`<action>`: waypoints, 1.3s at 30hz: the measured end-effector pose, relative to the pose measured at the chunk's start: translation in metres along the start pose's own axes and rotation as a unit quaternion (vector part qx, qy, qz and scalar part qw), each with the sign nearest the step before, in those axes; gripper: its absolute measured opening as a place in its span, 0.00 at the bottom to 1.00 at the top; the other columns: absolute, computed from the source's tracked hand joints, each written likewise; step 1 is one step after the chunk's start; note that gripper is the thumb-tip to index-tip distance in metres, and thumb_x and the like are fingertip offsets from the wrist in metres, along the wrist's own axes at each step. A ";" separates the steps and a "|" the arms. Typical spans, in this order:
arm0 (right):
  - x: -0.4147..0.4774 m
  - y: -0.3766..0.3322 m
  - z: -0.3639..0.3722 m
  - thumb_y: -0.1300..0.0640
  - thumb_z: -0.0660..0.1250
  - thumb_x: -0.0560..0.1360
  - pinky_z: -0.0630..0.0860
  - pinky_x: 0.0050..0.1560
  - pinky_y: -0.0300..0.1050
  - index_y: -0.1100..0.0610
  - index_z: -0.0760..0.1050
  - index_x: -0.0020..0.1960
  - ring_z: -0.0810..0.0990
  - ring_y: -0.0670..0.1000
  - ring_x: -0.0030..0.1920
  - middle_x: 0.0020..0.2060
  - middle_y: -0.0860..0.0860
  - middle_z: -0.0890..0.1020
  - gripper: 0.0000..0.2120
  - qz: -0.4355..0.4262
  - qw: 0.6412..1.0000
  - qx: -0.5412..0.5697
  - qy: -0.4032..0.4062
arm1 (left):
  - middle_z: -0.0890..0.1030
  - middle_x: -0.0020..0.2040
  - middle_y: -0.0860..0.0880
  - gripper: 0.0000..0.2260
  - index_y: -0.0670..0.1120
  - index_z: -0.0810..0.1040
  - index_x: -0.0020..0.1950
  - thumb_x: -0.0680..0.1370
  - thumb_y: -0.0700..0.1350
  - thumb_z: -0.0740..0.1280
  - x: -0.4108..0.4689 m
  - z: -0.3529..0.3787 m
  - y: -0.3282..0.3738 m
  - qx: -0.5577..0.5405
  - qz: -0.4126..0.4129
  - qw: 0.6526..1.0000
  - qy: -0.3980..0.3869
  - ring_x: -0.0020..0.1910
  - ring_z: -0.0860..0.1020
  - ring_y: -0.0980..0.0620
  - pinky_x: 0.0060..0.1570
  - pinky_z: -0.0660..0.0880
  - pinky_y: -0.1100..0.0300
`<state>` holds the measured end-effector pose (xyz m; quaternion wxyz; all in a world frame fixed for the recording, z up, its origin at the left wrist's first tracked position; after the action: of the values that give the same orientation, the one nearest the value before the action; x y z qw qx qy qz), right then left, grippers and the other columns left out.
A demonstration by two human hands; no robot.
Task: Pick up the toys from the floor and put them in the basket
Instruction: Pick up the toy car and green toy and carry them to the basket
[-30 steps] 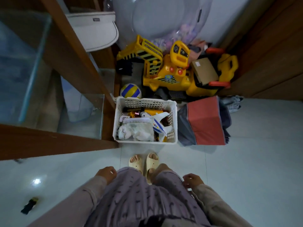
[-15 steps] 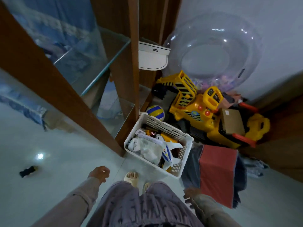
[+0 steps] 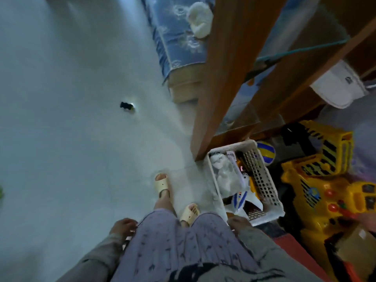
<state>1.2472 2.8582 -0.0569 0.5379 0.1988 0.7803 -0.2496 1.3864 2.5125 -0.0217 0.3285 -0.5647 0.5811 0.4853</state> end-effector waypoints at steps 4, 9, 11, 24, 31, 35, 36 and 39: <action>-0.017 -0.080 0.004 0.64 0.59 0.77 0.70 0.44 0.43 0.61 0.74 0.46 0.76 0.55 0.39 0.40 0.58 0.77 0.06 -0.059 0.998 -0.011 -0.015 | 0.75 0.35 0.42 0.10 0.41 0.75 0.36 0.76 0.33 0.61 -0.003 -0.013 -0.049 -0.090 -0.037 0.995 0.027 0.32 0.71 0.48 0.34 0.64 0.64; -0.030 -0.150 0.026 0.68 0.58 0.77 0.70 0.27 0.35 0.69 0.74 0.58 0.73 0.48 0.30 0.33 0.54 0.75 0.12 -0.103 0.989 -0.103 -0.038 | 0.77 0.42 0.40 0.07 0.41 0.77 0.37 0.64 0.44 0.65 -0.010 -0.032 -0.077 -0.098 -0.058 0.993 0.041 0.39 0.71 0.44 0.39 0.67 0.59; -0.031 -0.172 0.039 0.68 0.57 0.77 0.71 0.24 0.34 0.71 0.72 0.61 0.72 0.48 0.31 0.38 0.57 0.75 0.14 -0.115 0.984 -0.135 -0.034 | 0.80 0.48 0.38 0.13 0.42 0.77 0.38 0.59 0.46 0.60 -0.004 -0.041 -0.086 -0.102 -0.062 0.992 0.034 0.42 0.72 0.45 0.44 0.68 0.57; -0.003 -0.261 0.121 0.64 0.61 0.76 0.74 0.37 0.43 0.70 0.76 0.58 0.76 0.54 0.35 0.36 0.58 0.79 0.14 -0.064 0.982 -0.179 0.013 | 0.78 0.45 0.41 0.04 0.43 0.76 0.42 0.76 0.39 0.62 0.068 -0.203 -0.038 -0.153 -0.048 0.987 0.025 0.34 0.73 0.47 0.33 0.66 0.63; -0.005 -0.295 0.125 0.61 0.63 0.74 0.74 0.53 0.50 0.70 0.78 0.55 0.78 0.63 0.58 0.56 0.67 0.80 0.14 -0.037 0.976 -0.205 0.060 | 0.76 0.43 0.43 0.04 0.42 0.74 0.49 0.78 0.38 0.59 0.100 -0.268 0.047 -0.149 0.017 0.988 0.023 0.32 0.72 0.50 0.33 0.65 0.64; -0.002 -0.325 0.126 0.60 0.60 0.76 0.74 0.60 0.48 0.65 0.77 0.60 0.78 0.58 0.54 0.60 0.63 0.79 0.16 -0.002 0.973 -0.230 0.027 | 0.76 0.43 0.43 0.04 0.42 0.73 0.49 0.78 0.38 0.59 0.118 -0.281 0.083 -0.140 0.021 0.990 0.012 0.32 0.73 0.50 0.33 0.65 0.63; 0.002 -0.334 0.126 0.59 0.60 0.76 0.74 0.61 0.47 0.64 0.76 0.61 0.78 0.58 0.55 0.61 0.62 0.78 0.16 0.006 0.971 -0.237 0.022 | 0.77 0.44 0.42 0.04 0.42 0.74 0.49 0.78 0.38 0.59 0.123 -0.283 0.089 -0.138 0.017 0.990 0.011 0.32 0.73 0.50 0.33 0.65 0.63; 0.015 -0.369 0.120 0.60 0.60 0.76 0.74 0.62 0.52 0.66 0.75 0.61 0.74 0.60 0.65 0.62 0.63 0.77 0.17 0.020 0.969 -0.246 0.017 | 0.77 0.42 0.43 0.04 0.43 0.74 0.46 0.78 0.38 0.60 0.138 -0.288 0.105 -0.123 -0.005 0.992 0.008 0.31 0.72 0.50 0.33 0.65 0.63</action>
<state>1.1175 2.4919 -0.0417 0.5616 0.0800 0.8227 -0.0359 1.3117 2.1855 -0.0393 0.2539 -0.6076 0.5167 0.5471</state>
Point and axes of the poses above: each hand's wrist, its own x-axis towards the middle knuckle, its own z-axis out of the palm, y = z × x, the point moved 2 cm from there along x, towards the middle knuckle
